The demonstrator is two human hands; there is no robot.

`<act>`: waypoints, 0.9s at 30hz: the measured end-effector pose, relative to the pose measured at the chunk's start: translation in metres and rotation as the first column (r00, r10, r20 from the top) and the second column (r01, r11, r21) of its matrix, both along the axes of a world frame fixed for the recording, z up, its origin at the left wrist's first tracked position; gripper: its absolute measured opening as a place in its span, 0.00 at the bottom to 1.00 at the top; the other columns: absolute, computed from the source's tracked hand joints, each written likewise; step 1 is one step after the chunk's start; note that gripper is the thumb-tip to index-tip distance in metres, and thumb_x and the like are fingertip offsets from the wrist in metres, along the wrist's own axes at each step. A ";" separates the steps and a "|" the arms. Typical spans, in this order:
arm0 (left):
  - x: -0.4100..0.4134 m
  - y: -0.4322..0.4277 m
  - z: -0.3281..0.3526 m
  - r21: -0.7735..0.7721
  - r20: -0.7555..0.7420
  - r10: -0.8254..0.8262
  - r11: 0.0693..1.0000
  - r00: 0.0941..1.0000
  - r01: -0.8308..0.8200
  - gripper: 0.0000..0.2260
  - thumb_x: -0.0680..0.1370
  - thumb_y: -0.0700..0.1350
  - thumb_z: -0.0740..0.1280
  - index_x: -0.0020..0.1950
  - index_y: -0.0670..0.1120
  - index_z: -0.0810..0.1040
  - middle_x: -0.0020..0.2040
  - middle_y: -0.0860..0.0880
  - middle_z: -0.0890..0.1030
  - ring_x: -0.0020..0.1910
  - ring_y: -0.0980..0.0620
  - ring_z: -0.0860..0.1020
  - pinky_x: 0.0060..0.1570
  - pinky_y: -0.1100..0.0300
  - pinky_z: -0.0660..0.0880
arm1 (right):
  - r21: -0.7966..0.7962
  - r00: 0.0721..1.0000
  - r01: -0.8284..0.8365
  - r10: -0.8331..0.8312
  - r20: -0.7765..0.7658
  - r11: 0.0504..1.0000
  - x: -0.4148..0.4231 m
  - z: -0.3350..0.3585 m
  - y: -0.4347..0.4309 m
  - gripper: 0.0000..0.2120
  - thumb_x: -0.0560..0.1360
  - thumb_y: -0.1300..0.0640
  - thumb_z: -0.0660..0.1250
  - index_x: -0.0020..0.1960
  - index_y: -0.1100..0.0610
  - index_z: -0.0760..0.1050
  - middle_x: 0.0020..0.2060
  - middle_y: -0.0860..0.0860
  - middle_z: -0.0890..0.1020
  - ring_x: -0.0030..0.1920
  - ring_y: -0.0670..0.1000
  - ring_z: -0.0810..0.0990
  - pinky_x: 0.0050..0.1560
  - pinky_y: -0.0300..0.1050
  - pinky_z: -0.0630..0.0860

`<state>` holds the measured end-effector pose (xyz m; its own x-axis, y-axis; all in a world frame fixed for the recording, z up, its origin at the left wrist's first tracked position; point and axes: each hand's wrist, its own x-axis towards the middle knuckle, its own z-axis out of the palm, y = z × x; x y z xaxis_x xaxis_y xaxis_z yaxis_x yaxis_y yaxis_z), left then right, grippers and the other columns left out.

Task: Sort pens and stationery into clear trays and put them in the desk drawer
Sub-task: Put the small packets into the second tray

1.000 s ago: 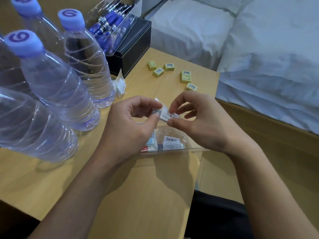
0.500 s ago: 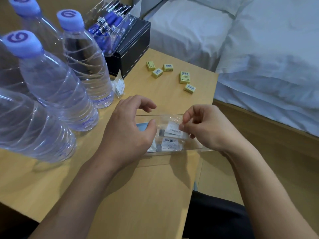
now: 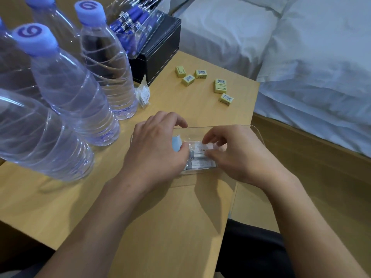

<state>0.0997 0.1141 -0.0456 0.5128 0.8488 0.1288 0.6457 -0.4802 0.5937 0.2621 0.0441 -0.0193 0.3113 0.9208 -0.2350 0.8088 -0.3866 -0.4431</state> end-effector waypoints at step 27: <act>0.005 -0.003 -0.002 -0.041 -0.009 0.042 0.998 0.999 -0.042 0.18 0.74 0.37 0.63 0.59 0.56 0.72 0.52 0.60 0.76 0.51 0.86 0.54 0.60 0.62 0.56 | -0.049 1.000 -0.024 0.024 -0.013 0.998 -0.012 -0.005 0.018 0.11 0.71 0.67 0.67 0.35 0.54 0.79 0.34 0.49 0.81 0.37 0.49 0.79 0.34 0.42 0.77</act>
<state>0.1049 0.1110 -0.0480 0.4774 0.8741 0.0893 0.6697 -0.4278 0.6071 0.2499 0.0626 -0.0240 0.2862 0.9151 -0.2842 0.8129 -0.3889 -0.4336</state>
